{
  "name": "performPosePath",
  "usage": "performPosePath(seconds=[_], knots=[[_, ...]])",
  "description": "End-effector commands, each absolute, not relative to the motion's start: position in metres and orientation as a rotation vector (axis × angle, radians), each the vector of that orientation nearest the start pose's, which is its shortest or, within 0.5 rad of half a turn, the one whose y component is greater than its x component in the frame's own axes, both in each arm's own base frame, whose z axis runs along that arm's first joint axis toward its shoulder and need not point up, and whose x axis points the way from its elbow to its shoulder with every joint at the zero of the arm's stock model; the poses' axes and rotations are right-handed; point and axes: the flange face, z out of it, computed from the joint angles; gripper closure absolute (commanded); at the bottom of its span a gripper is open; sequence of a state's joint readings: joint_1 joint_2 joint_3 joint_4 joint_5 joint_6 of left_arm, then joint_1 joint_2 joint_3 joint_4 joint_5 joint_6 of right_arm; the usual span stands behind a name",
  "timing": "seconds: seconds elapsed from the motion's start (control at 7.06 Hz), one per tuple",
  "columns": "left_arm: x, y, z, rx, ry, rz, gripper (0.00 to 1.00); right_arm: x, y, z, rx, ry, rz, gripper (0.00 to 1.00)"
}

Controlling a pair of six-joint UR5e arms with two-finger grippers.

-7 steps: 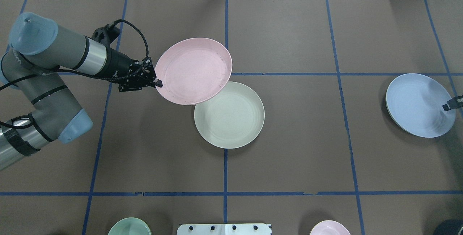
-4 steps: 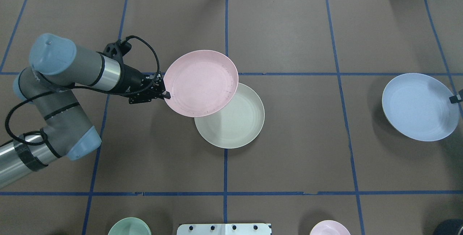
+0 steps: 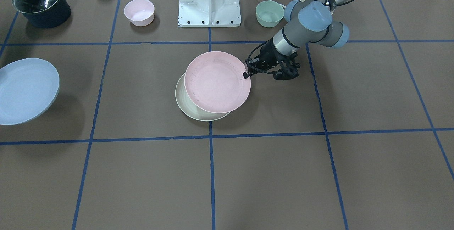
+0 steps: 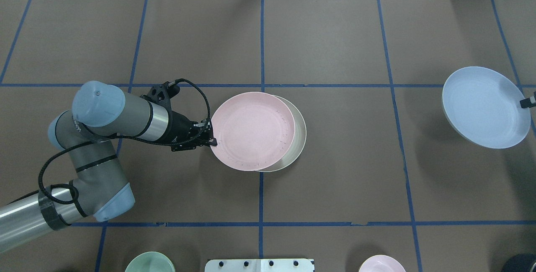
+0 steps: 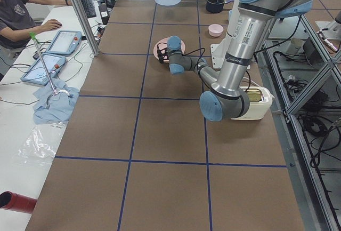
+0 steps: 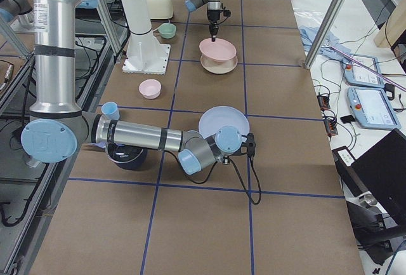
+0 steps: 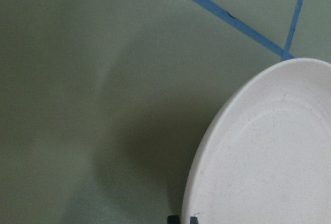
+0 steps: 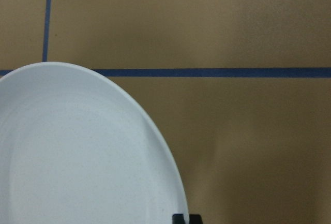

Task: Stack three plates with pink and blue
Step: 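Open the left gripper on the pink plate while the right gripper lifts the blue plate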

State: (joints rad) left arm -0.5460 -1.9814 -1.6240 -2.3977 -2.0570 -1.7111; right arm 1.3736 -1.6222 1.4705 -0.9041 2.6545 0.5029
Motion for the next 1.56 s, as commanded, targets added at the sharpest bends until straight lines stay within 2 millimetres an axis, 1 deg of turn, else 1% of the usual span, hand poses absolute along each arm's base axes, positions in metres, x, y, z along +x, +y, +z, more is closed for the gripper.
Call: performPosePath(seconds=[0.0, 0.28, 0.42, 0.57, 0.71, 0.85, 0.99, 1.13, 1.28, 1.42], knots=[[0.509, -0.396, 0.295, -0.162, 1.32, -0.253, 1.0, -0.049, -0.478, 0.619, 0.072, -1.161, 0.016, 1.0], [0.518, -0.401, 0.278, -0.159, 1.312, -0.256, 1.0, -0.049, -0.478, 0.616, 0.075, -1.163, 0.017, 1.0], [0.52, -0.406, 0.275, -0.127, 1.307, -0.277, 1.0, -0.049, -0.478, 0.615, 0.076, -1.163, 0.017, 1.0], [0.522, -0.409, 0.277, -0.12, 1.301, -0.282, 1.0, -0.05, -0.478, 0.616, 0.075, -1.162, 0.017, 1.0], [0.523, -0.41, 0.279, -0.12, 1.293, -0.288, 0.69, -0.05, -0.479, 0.614, 0.079, -1.163, 0.014, 1.0], [0.523, -0.414, 0.282, -0.083, 1.287, -0.306, 0.01, -0.05, -0.479, 0.609, 0.076, -1.165, 0.029, 1.0], [0.519, -0.416, 0.282, -0.069, 1.289, -0.315, 0.0, -0.051, -0.483, 0.589, 0.079, -1.176, 0.054, 1.0], [0.508, -0.426, 0.285, -0.059, 1.282, -0.332, 0.0, -0.053, -0.488, 0.563, 0.079, -1.19, 0.089, 1.0], [0.498, -0.436, 0.284, -0.027, 1.262, -0.309, 0.0, -0.074, -0.49, 0.532, 0.053, -1.204, 0.11, 1.0], [0.483, -0.441, 0.273, 0.029, 1.221, -0.255, 0.0, -0.11, -0.501, 0.494, 0.03, -1.207, 0.136, 1.0]])
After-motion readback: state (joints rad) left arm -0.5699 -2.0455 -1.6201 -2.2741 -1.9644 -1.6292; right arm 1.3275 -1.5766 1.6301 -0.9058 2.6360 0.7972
